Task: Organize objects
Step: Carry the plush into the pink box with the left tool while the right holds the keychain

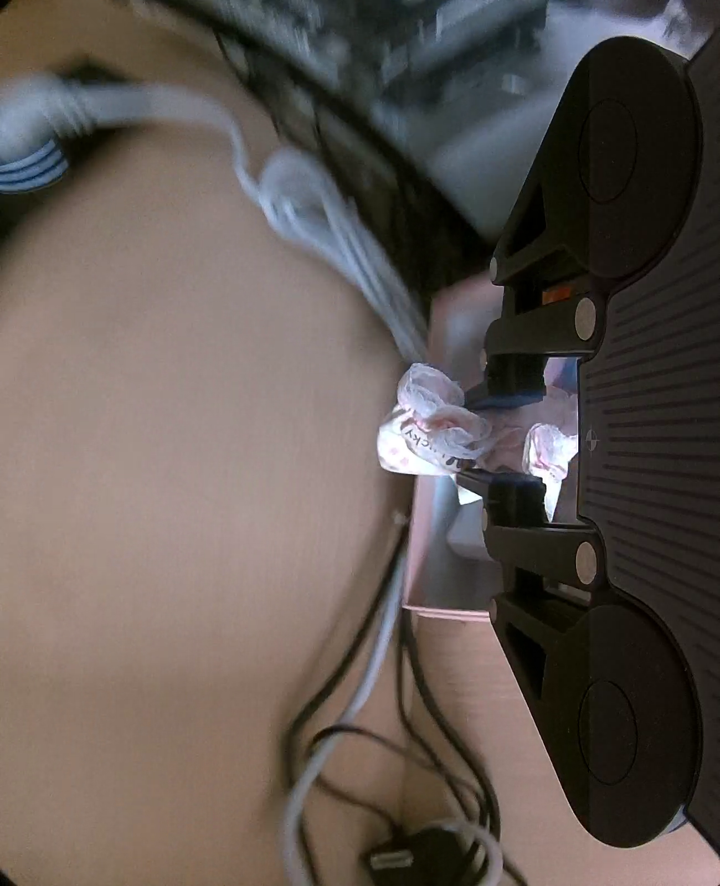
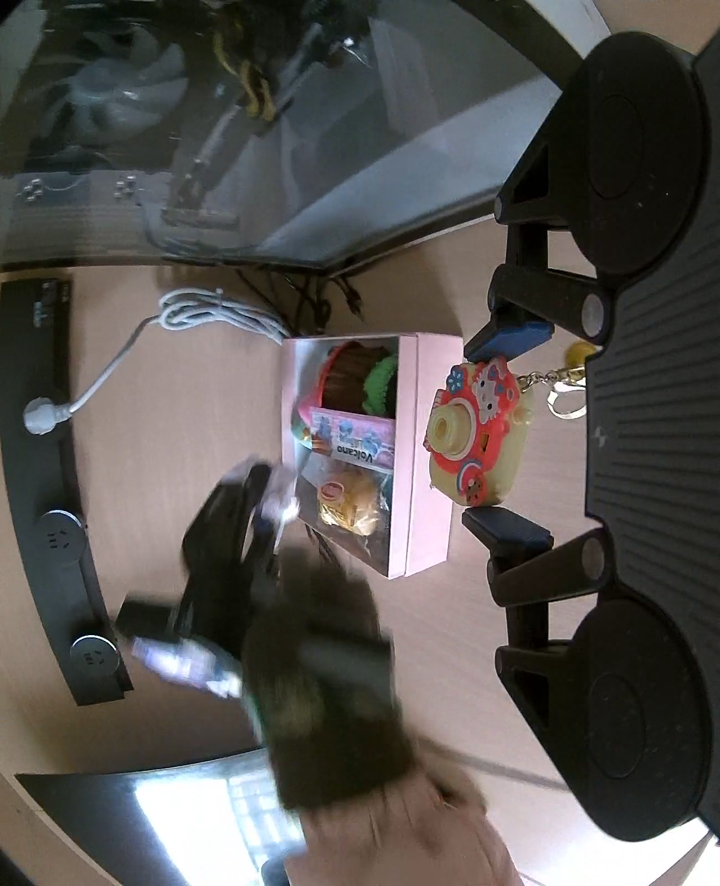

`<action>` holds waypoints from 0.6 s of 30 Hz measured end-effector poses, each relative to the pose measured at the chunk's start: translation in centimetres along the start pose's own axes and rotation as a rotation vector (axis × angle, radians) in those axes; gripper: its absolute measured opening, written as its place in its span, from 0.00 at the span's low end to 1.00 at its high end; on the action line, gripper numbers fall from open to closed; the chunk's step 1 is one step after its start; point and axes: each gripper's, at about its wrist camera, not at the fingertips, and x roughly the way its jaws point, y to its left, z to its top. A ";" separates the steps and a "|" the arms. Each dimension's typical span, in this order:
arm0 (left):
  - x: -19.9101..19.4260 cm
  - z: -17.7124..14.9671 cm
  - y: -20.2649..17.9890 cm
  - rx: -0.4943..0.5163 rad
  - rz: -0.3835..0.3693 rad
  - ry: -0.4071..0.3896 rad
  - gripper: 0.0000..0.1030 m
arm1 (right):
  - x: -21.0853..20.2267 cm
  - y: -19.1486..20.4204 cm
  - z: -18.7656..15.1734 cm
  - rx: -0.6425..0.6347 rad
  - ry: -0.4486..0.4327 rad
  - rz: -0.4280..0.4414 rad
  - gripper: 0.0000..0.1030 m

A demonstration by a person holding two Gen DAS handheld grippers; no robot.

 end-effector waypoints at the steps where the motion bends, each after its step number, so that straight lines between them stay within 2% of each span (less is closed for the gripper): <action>1: 1.3 -0.1 0.1 0.004 0.032 0.025 0.24 | 0.3 -0.2 -0.1 0.002 0.005 0.003 0.55; 3: 2.5 -0.5 0.1 0.018 0.076 0.052 0.24 | 0.8 -0.6 -0.3 -0.002 0.012 -0.001 0.55; 6: 2.0 -0.7 -0.6 0.071 0.094 0.076 0.25 | 1.4 -1.4 -0.4 0.008 0.020 -0.008 0.55; 9: 0.3 -0.8 -1.3 0.138 0.105 0.047 0.26 | 1.8 -2.0 -0.1 0.019 0.023 -0.011 0.55; 11: -1.5 -0.8 -1.6 0.160 0.077 -0.013 0.26 | 1.8 -2.0 0.3 0.009 0.015 -0.015 0.55; 15: -3.3 -0.5 -1.2 0.143 -0.008 -0.048 0.26 | 1.9 -2.1 1.1 -0.010 0.000 -0.019 0.55; 18: -4.2 -0.6 -1.4 0.183 -0.007 -0.073 0.26 | 2.2 -1.9 1.6 -0.021 -0.001 -0.024 0.55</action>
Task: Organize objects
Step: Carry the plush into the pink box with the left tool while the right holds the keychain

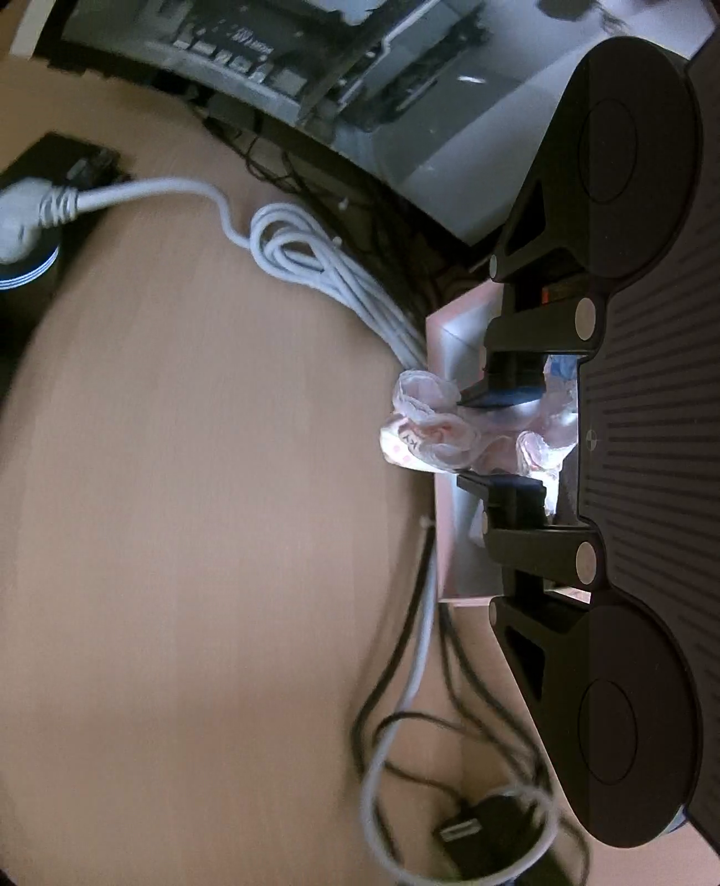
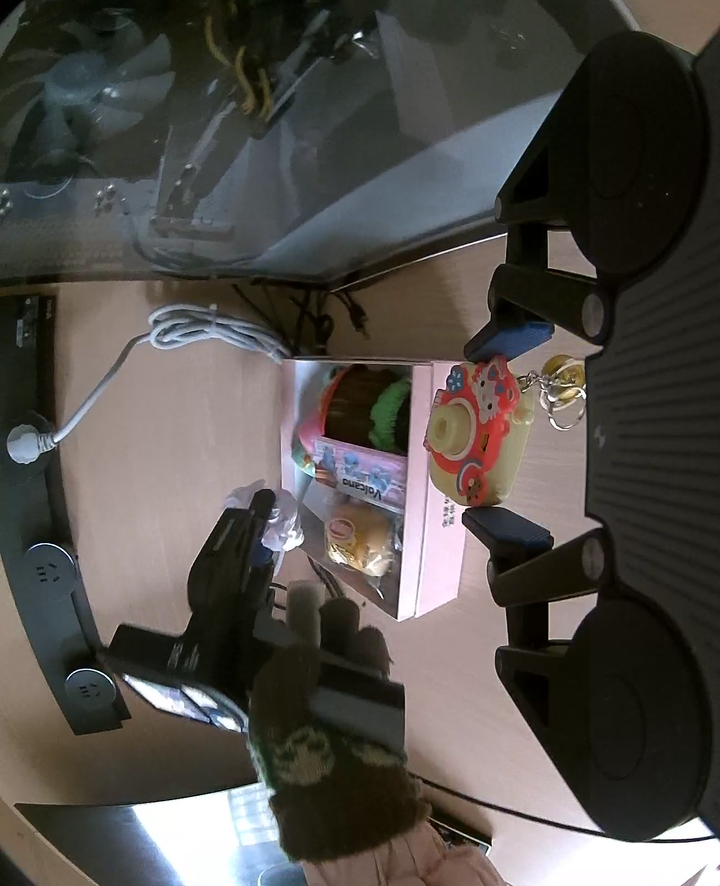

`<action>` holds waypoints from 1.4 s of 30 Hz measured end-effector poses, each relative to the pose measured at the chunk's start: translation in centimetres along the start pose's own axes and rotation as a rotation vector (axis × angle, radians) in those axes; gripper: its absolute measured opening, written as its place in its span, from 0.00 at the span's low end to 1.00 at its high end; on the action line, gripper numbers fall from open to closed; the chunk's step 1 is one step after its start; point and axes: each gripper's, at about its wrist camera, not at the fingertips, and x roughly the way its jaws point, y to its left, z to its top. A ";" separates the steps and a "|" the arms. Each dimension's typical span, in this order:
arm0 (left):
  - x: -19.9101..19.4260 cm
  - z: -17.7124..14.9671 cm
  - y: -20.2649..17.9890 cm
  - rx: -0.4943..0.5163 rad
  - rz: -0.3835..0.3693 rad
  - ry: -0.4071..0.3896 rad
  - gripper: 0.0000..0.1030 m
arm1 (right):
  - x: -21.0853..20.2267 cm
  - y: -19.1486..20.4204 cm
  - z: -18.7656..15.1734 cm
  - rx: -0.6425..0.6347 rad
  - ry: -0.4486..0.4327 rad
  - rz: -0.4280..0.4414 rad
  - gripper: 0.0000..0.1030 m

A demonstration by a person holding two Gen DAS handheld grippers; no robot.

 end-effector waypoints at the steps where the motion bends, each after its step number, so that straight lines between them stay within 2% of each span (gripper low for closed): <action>1: -0.5 0.4 -0.4 0.036 0.019 -0.025 0.26 | 0.1 0.1 0.1 -0.002 0.001 0.002 0.55; 3: -1.4 0.2 -0.9 0.093 0.022 -0.089 0.26 | 0.3 0.4 0.2 -0.009 0.003 0.001 0.55; 6: -1.7 -0.2 -1.3 0.121 -0.042 -0.104 0.26 | 0.5 0.7 0.2 -0.012 0.010 0.001 0.55; 7: -1.2 -0.5 -1.4 0.126 -0.047 -0.080 0.26 | 0.5 0.8 0.1 -0.012 0.015 0.000 0.55; 10: 1.4 -1.6 -1.7 0.132 -0.094 0.080 0.26 | 0.7 1.1 -0.3 -0.016 0.034 -0.004 0.55; 12: 2.4 -2.6 -2.6 0.152 -0.112 0.139 0.26 | 0.8 1.2 -0.6 -0.019 0.041 -0.008 0.55; 15: 2.7 -3.9 -4.4 0.261 -0.053 0.157 0.26 | 1.0 1.1 -0.9 -0.008 0.054 -0.019 0.55; 16: 2.7 -3.9 -4.6 0.268 -0.039 0.163 0.26 | 1.1 1.0 -1.0 -0.003 0.060 -0.024 0.55; 19: 2.8 -3.4 -3.7 0.180 -0.049 0.235 0.29 | 1.2 1.0 -1.1 0.008 0.064 -0.036 0.55; 22: 3.0 -2.6 -2.9 0.116 -0.053 0.269 0.27 | 1.1 1.0 -1.2 0.012 0.063 -0.039 0.55; 24: 2.5 -2.6 -2.9 0.130 -0.022 0.285 0.26 | 0.8 1.1 -1.3 0.008 0.056 -0.042 0.55; 27: 2.4 -2.9 -3.7 0.180 -0.052 0.344 0.26 | 0.7 0.9 -1.3 0.014 0.054 -0.045 0.55; 30: 2.0 -3.4 -3.7 0.150 -0.126 0.393 0.27 | 0.7 0.8 -1.3 0.020 0.055 -0.053 0.55; 32: 1.4 -3.6 -3.6 0.114 -0.145 0.386 0.26 | 0.6 0.9 -1.1 0.022 0.049 -0.054 0.55; 35: 0.1 -3.4 -3.2 0.075 -0.164 0.320 0.26 | 0.3 1.1 -1.0 0.016 0.037 -0.053 0.55; 40: -2.2 -3.0 -3.6 0.135 -0.122 0.132 0.26 | 0.3 1.3 -1.0 0.025 0.036 -0.045 0.55; 42: -2.2 -3.2 -3.8 0.135 -0.144 0.114 0.26 | 0.5 1.2 -0.6 0.033 0.034 -0.046 0.55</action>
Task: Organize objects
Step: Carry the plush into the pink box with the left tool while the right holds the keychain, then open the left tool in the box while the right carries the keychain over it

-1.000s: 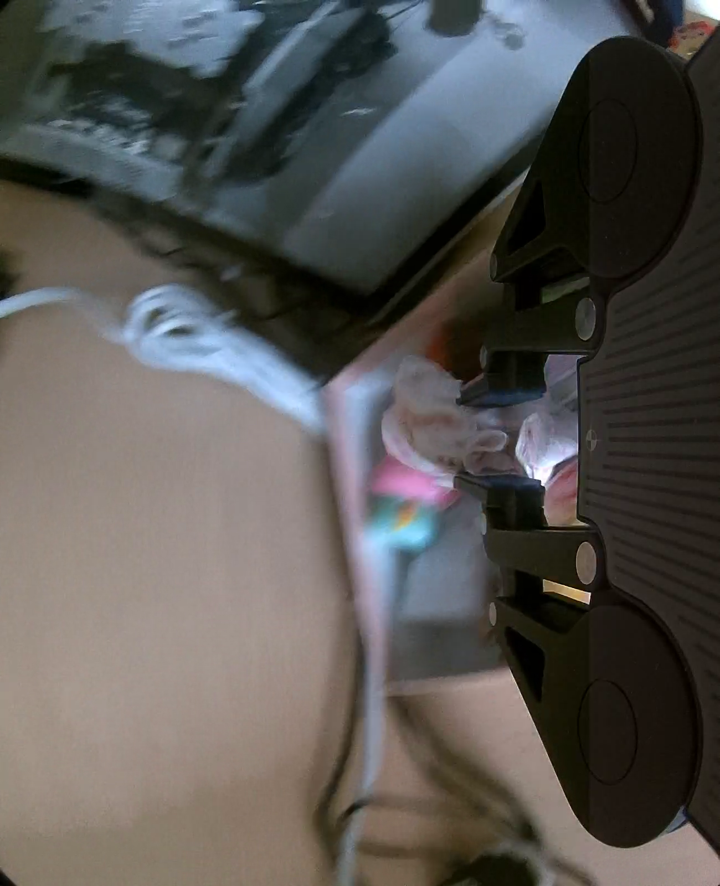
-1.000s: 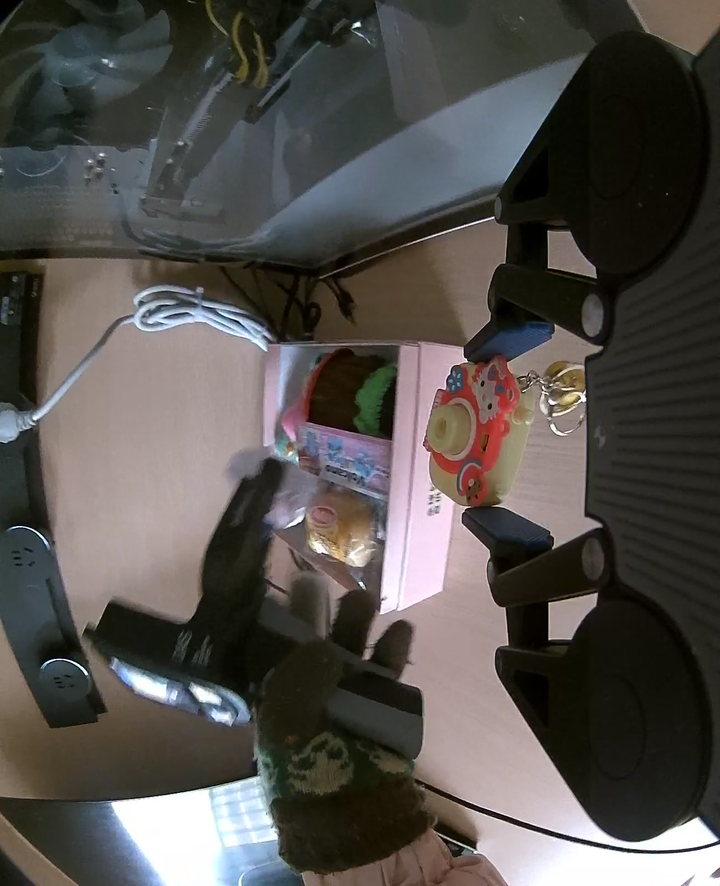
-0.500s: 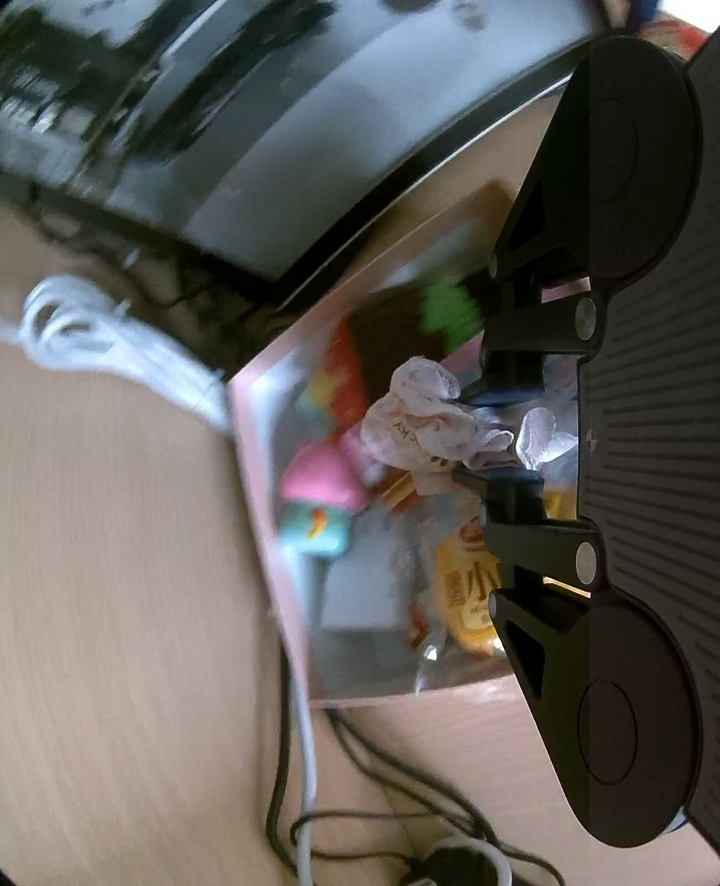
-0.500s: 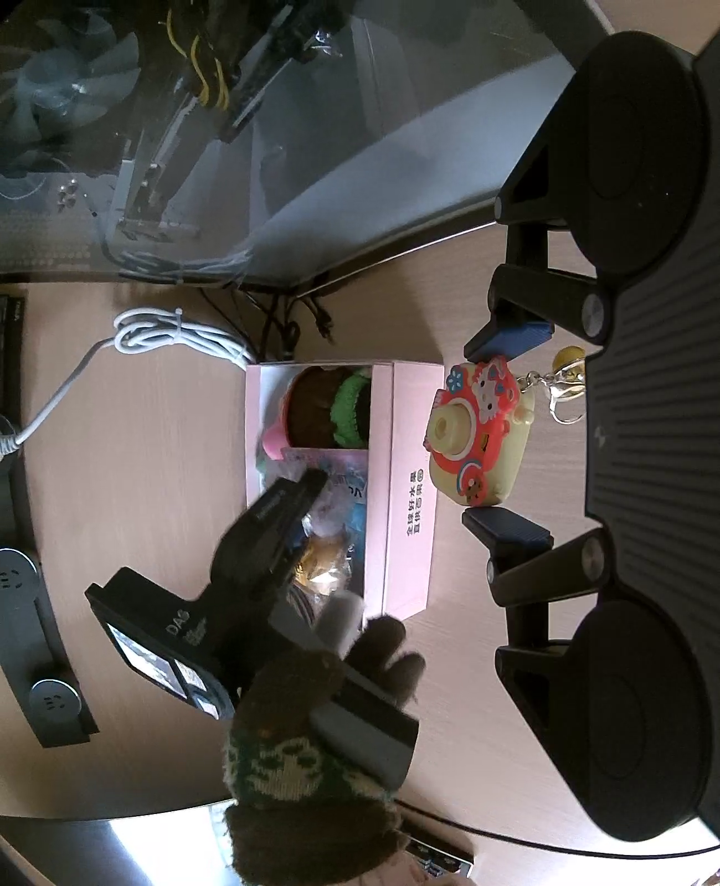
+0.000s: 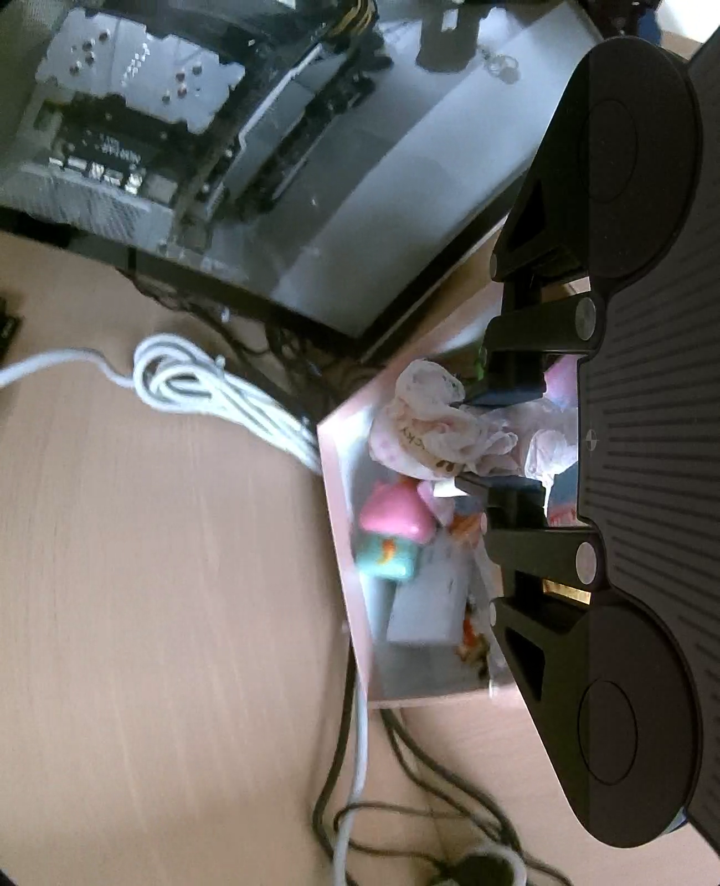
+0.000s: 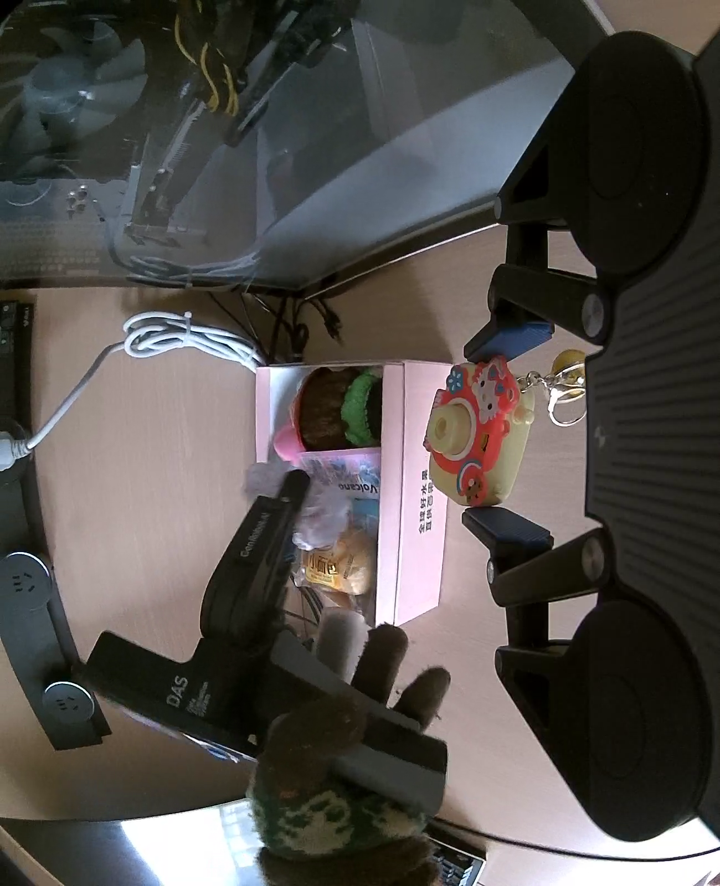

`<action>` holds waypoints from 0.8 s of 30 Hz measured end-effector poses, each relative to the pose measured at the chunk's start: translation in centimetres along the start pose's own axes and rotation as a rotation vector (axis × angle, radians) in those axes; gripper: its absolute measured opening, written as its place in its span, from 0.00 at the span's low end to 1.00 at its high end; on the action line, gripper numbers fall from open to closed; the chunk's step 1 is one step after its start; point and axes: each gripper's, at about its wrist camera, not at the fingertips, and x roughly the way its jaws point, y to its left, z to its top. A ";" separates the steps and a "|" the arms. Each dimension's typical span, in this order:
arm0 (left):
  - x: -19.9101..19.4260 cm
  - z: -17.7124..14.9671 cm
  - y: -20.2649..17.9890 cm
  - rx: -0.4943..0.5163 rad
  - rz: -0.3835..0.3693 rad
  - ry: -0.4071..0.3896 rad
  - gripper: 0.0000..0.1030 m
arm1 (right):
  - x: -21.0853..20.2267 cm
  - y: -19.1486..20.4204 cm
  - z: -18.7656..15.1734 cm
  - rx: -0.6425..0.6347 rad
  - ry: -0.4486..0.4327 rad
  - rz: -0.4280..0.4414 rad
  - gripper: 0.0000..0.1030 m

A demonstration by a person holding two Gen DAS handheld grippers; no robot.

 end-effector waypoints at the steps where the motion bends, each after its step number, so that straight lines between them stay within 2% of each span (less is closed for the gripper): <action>1: 0.9 -0.1 -0.6 0.011 0.003 -0.013 0.26 | 0.0 -0.1 0.4 0.002 -0.007 -0.001 0.55; 3: 1.2 -1.0 -0.9 0.037 0.037 -0.033 0.26 | -0.3 -0.2 1.5 0.005 -0.027 0.002 0.55; 6: 2.3 -2.6 -0.7 0.029 0.069 -0.019 0.26 | -0.8 -0.5 3.8 0.003 -0.073 0.012 0.55; 10: 1.9 -4.2 -0.7 0.054 0.085 -0.097 0.25 | -0.6 -0.6 7.1 -0.009 -0.129 0.019 0.55; 14: 1.4 -4.2 0.0 -0.030 0.068 -0.118 0.25 | 0.4 -0.5 10.4 -0.009 -0.182 0.026 0.55; 18: 1.5 -4.0 0.2 -0.047 0.066 -0.113 0.25 | 1.9 -0.7 13.1 0.049 -0.206 0.103 0.55; 21: 1.7 -3.8 -0.1 -0.031 0.080 -0.100 0.25 | 4.7 -0.6 13.8 0.096 -0.178 0.159 0.56; 24: 1.5 -3.9 -0.4 -0.007 0.092 -0.099 0.25 | 8.9 -0.8 13.5 0.108 -0.060 0.150 0.58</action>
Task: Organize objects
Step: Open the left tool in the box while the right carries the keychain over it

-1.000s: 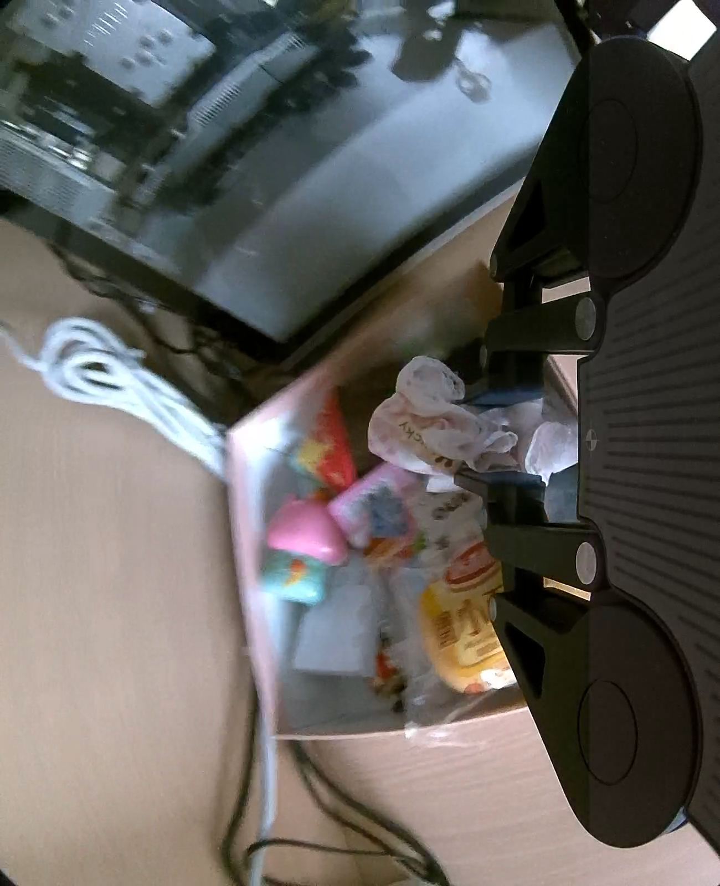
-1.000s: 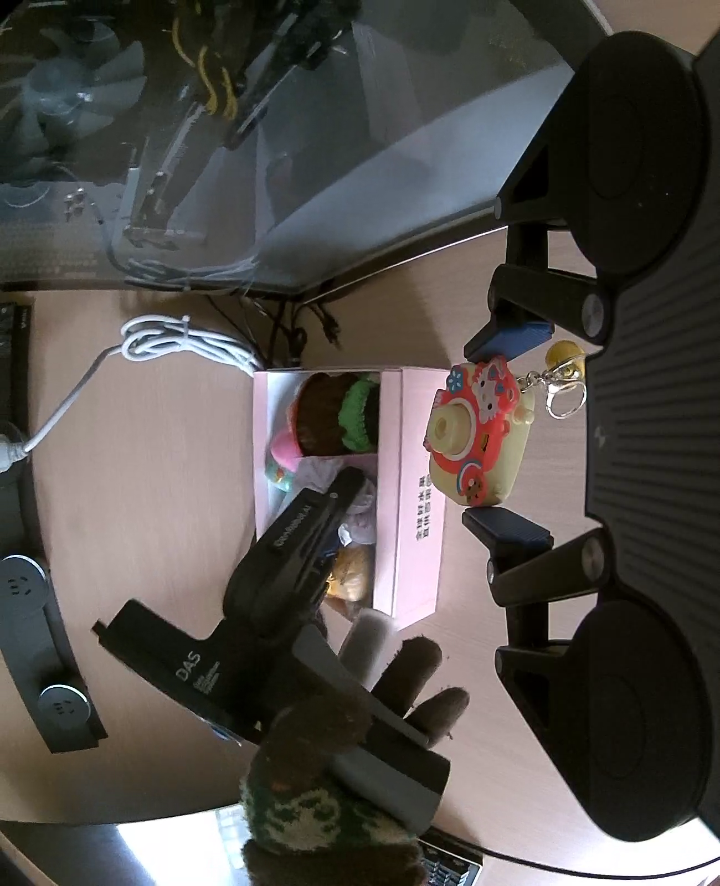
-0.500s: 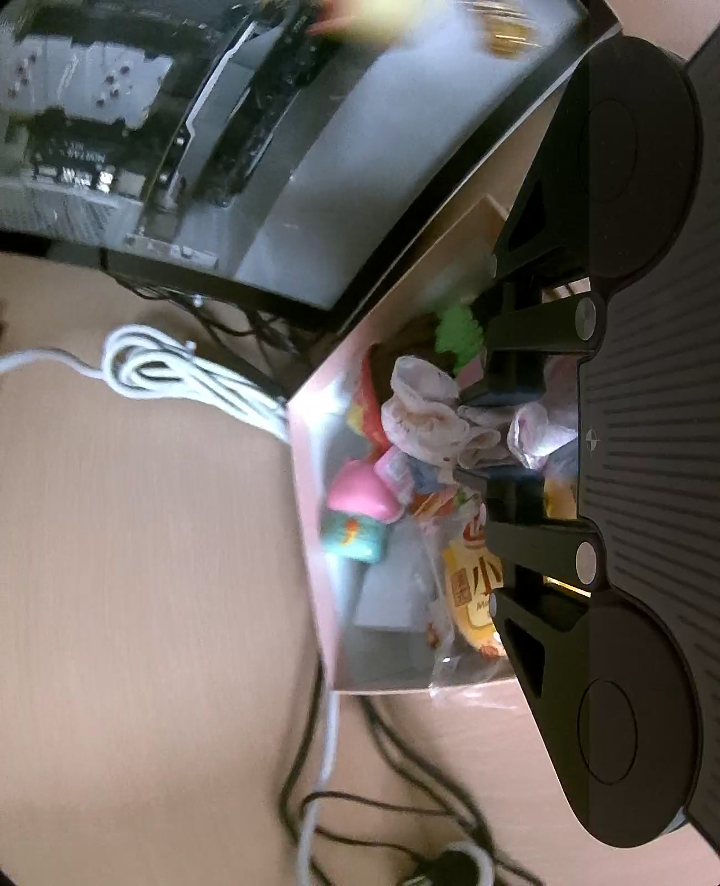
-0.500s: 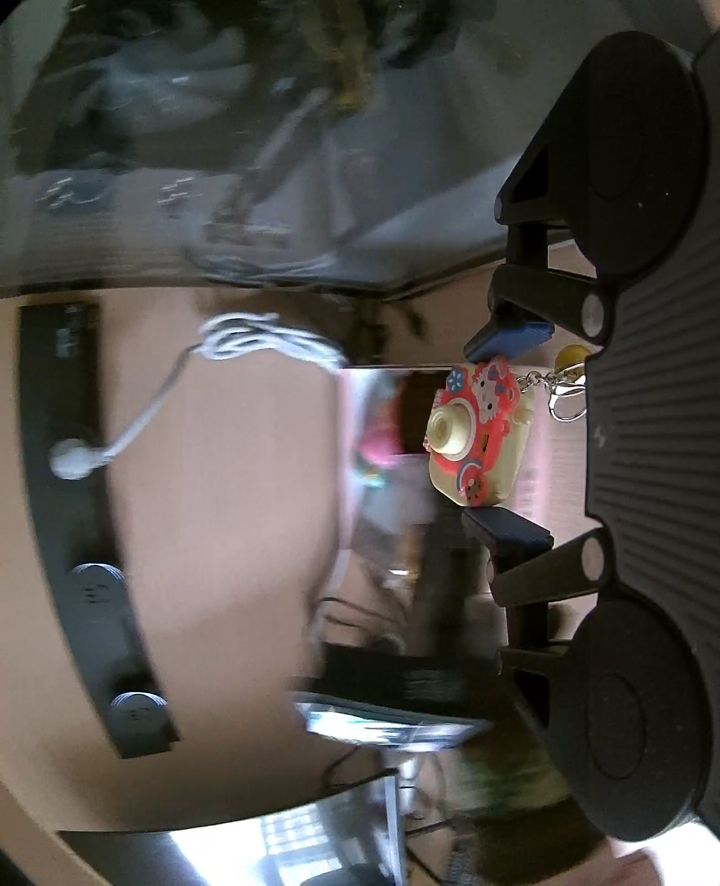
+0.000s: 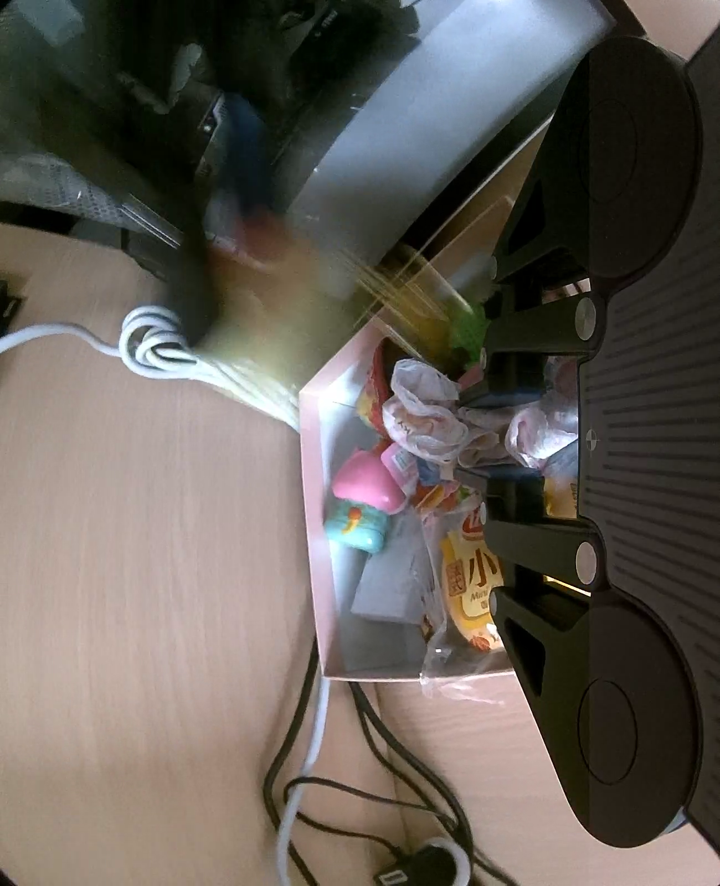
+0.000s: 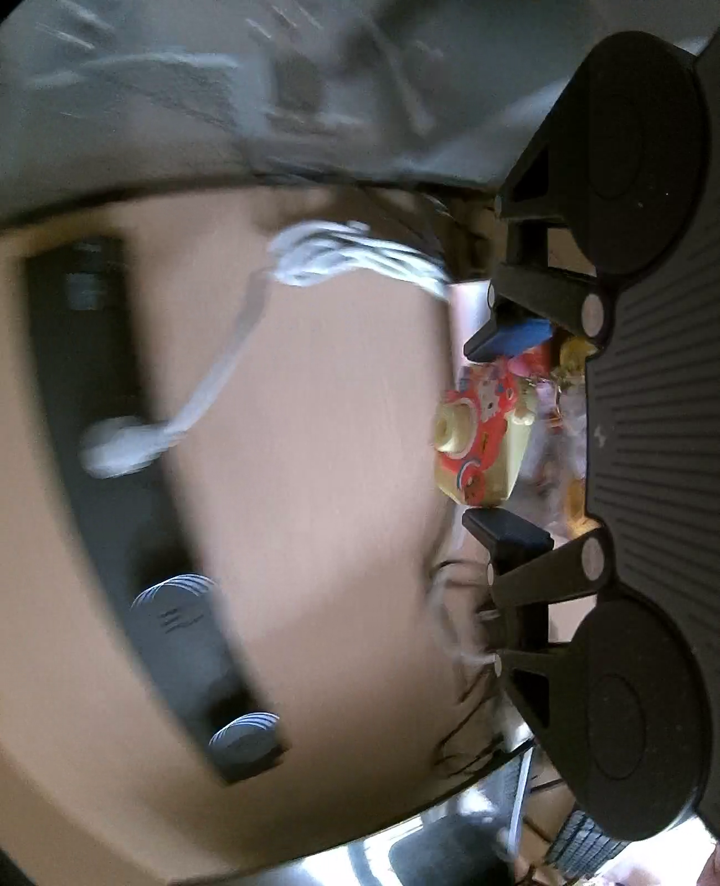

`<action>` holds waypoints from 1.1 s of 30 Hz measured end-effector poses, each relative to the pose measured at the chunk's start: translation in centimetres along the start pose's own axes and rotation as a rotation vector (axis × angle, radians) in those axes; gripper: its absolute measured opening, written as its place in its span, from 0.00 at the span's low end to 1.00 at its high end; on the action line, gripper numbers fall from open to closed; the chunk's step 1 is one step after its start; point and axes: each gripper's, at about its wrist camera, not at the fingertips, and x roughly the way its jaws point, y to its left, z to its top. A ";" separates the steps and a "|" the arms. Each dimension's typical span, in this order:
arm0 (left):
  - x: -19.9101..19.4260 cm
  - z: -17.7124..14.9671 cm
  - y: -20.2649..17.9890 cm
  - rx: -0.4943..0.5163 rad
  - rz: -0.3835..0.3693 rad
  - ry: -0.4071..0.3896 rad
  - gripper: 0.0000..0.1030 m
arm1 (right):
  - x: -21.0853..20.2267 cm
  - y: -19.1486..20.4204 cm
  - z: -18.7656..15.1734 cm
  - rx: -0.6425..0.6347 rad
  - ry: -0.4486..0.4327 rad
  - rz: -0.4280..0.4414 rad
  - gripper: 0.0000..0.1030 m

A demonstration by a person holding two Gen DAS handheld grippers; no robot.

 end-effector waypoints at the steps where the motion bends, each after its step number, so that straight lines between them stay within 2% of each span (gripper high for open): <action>1: -0.2 0.0 -0.1 0.018 0.005 -0.001 0.25 | 1.2 -0.4 -0.3 0.007 0.033 -0.021 0.58; 5: -1.2 -0.3 -0.7 0.100 0.025 -0.030 0.25 | 3.4 -1.8 -1.0 0.007 0.090 -0.073 0.58; 9: -1.4 -0.6 -1.2 0.173 0.036 -0.023 0.25 | 4.4 -1.9 -1.2 0.010 0.130 -0.044 0.58; 12: -1.9 -0.7 -1.5 0.203 0.060 -0.050 0.26 | 4.8 -1.2 -1.6 -0.008 0.159 0.009 0.58; 15: -3.0 -0.4 -1.3 0.212 0.053 -0.078 0.29 | 5.4 -0.1 -2.6 -0.090 0.166 -0.048 0.58; 19: -5.2 -0.3 -0.6 0.203 0.050 -0.114 0.29 | 6.0 -1.2 -2.9 -0.069 0.197 -0.091 0.57; 21: -6.2 -0.3 0.5 0.141 0.061 -0.119 0.28 | 5.9 -1.8 -3.3 -0.074 0.200 -0.109 0.57; 28: -10.3 -1.0 6.2 -0.293 0.072 -0.132 0.26 | 4.6 -1.1 -4.8 -0.198 0.180 -0.162 0.54; 30: -11.1 -1.5 7.3 -0.361 0.075 -0.117 0.26 | 3.9 -0.2 -5.0 -0.229 0.153 -0.192 0.54; 33: -11.8 -2.1 8.1 -0.400 0.098 -0.098 0.26 | 1.8 1.3 -4.7 -0.239 0.080 -0.154 0.53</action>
